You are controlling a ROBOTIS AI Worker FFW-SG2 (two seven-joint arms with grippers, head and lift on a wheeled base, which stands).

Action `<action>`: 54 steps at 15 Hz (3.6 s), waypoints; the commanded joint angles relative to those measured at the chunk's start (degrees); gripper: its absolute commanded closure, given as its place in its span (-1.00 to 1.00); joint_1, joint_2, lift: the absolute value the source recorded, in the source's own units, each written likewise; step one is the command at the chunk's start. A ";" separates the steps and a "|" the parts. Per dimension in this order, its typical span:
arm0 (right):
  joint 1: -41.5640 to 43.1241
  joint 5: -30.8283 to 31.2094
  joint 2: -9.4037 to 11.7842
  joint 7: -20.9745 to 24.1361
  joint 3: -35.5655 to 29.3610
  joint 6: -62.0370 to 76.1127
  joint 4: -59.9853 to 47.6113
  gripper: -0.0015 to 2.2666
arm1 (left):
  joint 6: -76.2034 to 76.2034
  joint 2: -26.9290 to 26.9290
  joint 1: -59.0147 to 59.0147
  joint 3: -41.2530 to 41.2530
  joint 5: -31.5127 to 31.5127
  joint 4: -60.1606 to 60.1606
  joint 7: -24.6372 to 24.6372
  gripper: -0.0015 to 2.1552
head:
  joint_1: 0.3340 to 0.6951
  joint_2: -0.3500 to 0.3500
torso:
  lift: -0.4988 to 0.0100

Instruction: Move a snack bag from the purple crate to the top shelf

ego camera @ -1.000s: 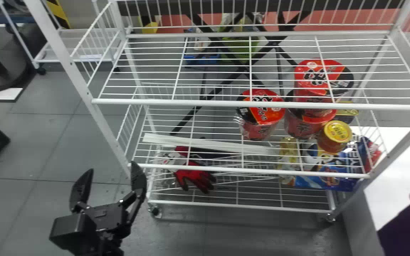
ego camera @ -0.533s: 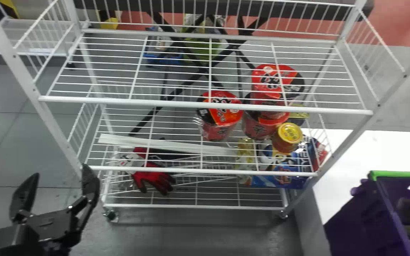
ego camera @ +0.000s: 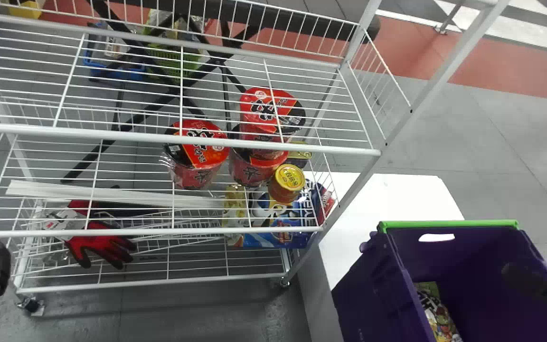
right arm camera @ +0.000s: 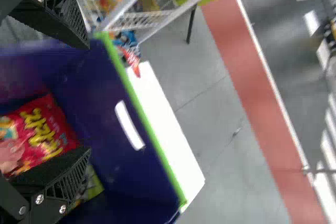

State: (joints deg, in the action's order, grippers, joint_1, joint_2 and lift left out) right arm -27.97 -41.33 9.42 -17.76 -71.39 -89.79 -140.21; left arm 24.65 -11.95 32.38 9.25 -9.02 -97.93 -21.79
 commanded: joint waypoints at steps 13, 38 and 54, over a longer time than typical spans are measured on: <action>15.40 33.15 20.47 -18.01 28.32 -0.29 55.22 -0.87 | 0.70 0.26 -1.71 0.24 -1.00 1.95 -0.27 -0.90 | 1.00 -1.00 | -0.83; 27.70 53.37 18.80 -23.55 59.00 26.19 81.85 -0.81 | 2.46 -0.18 -1.36 0.51 -0.91 1.43 -0.62 -0.89 | 1.00 -1.00 | -0.83; 21.73 49.15 17.04 -21.26 51.70 29.53 75.00 0.62 | 3.16 0.00 -1.45 0.42 -0.91 2.30 -0.71 -0.89 | 1.00 -1.00 | -0.77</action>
State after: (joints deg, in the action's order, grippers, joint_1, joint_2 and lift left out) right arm -6.12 8.30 26.48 -38.94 -19.18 -60.36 -64.99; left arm 27.81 -11.95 30.96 9.67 -9.93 -95.74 -22.46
